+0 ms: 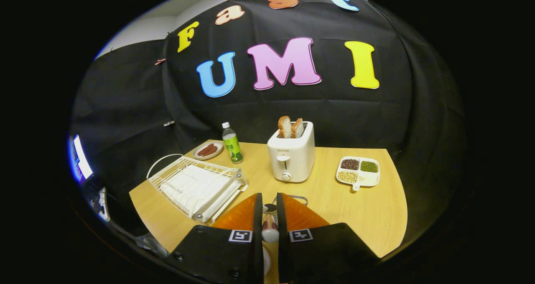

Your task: Take the plate from the dish rack, then take the spoon from the basket and place it into the plate.

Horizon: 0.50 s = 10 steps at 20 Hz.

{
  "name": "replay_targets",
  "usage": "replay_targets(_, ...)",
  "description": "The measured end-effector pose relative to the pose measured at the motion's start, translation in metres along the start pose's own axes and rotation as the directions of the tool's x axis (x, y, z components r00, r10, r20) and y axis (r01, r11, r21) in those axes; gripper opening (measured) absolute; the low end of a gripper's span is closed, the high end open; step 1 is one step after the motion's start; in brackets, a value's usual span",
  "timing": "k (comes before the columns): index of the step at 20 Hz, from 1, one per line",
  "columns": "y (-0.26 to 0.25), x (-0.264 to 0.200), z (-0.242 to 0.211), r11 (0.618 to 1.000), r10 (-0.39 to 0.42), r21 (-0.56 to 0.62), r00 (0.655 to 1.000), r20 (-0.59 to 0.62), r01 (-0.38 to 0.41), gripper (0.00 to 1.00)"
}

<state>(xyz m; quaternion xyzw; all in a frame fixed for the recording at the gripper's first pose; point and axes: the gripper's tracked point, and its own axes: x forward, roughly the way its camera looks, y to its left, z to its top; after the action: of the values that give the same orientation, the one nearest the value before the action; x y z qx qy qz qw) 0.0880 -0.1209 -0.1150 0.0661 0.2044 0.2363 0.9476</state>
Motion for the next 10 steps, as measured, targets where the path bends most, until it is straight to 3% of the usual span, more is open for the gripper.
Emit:
replay_targets(5,0.049,-0.012,-0.022,0.991,0.129,-0.03,0.991,-0.036,-0.13,0.17)
replay_targets(10,0.08,-0.012,-0.078,0.978,0.19,-0.061,0.971,-0.147,-0.201,0.17)
